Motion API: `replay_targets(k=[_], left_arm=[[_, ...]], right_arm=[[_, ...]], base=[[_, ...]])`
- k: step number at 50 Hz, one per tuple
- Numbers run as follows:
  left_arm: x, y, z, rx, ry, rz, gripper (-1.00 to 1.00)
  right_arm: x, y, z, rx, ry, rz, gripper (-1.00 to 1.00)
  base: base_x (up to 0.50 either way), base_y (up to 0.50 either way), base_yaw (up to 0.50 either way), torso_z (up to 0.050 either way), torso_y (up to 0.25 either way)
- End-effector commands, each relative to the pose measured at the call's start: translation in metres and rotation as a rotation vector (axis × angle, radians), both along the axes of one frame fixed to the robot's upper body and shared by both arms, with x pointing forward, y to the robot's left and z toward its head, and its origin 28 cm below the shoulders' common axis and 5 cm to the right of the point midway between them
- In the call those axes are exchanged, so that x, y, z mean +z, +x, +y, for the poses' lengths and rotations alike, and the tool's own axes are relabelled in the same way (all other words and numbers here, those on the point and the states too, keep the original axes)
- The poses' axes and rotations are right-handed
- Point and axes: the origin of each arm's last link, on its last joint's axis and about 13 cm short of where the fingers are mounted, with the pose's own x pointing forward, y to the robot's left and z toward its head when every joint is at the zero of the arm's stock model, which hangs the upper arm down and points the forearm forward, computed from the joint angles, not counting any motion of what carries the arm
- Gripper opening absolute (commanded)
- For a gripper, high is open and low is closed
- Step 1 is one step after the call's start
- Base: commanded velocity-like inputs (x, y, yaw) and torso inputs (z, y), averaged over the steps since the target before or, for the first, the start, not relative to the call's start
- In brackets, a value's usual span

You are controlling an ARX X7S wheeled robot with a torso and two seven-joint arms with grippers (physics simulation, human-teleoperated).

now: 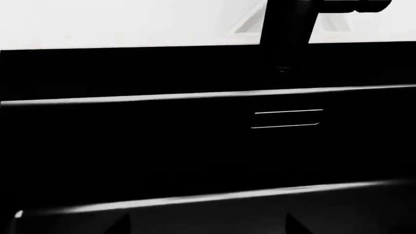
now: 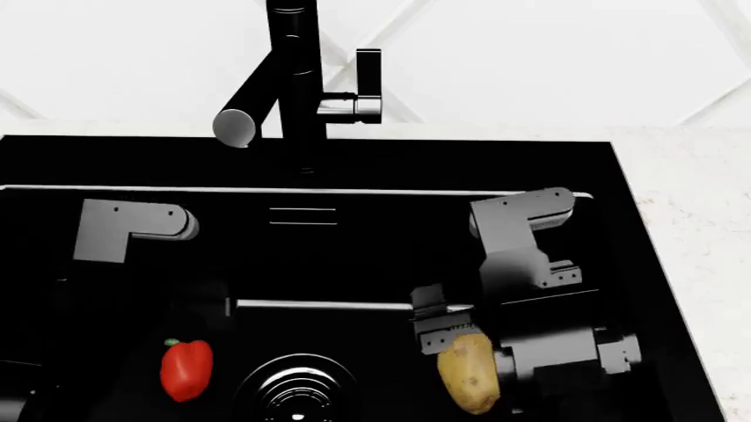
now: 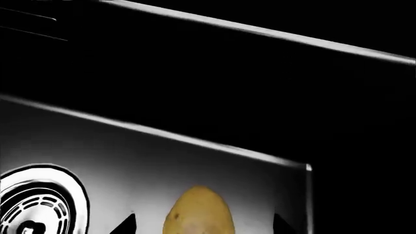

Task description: Pick the vegetables from the sink and place them on the cutting board.

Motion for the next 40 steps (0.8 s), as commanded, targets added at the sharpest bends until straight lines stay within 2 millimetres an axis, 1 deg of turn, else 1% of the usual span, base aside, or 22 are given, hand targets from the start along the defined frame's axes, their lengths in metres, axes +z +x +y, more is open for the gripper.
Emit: replay_targets(k=[1,4,7,11,15,18,20,28,33,40], left_arm=[[-0.006,-0.001,-0.003,-0.006,0.006,0.022,1.00],[-0.005,-0.003,0.002,-0.006,0.007,0.020,1.00],[-0.006,-0.003,0.002,-0.007,0.007,0.021,1.00],[-0.009,-0.003,0.002,-0.006,0.005,0.025,1.00],[-0.009,-0.003,0.002,0.001,-0.007,0.024,1.00],[-0.006,-0.003,0.006,0.016,-0.028,0.004,1.00],[-0.006,-0.002,0.003,0.012,-0.020,0.006,1.00],[-0.009,-0.004,0.006,0.002,-0.028,0.006,1.00],[-0.005,-0.003,0.005,-0.029,-0.041,-0.054,1.00],[-0.007,-0.004,0.004,-0.055,-0.029,-0.076,1.00]], right_arm=[[-0.013,-0.006,-0.002,-0.009,-0.034,0.097,1.00],[-0.017,-0.009,0.000,0.005,-0.053,0.135,1.00],[-0.023,-0.012,0.001,0.013,-0.054,0.163,1.00],[-0.025,-0.014,0.004,0.015,-0.048,0.183,1.00],[-0.022,-0.012,0.007,0.025,-0.050,0.175,1.00],[-0.017,-0.009,0.007,0.034,-0.044,0.142,1.00],[-0.017,-0.009,0.007,0.032,-0.049,0.151,1.00],[-0.016,-0.007,0.006,0.054,-0.070,0.117,1.00],[-0.018,-0.008,0.004,0.047,-0.069,0.114,1.00],[-0.013,-0.004,0.006,0.046,-0.072,0.071,1.00]], base=[[0.00,0.00,0.00,0.000,0.000],[0.00,0.00,0.00,0.000,0.000],[0.00,0.00,0.00,0.000,0.000],[0.00,0.00,0.00,0.000,0.000],[0.00,0.00,0.00,0.000,0.000],[0.00,0.00,0.00,0.000,0.000],[0.00,0.00,0.00,0.000,0.000],[0.00,0.00,0.00,0.000,0.000],[0.00,0.00,0.00,0.000,0.000],[0.00,0.00,0.00,0.007,-0.015]])
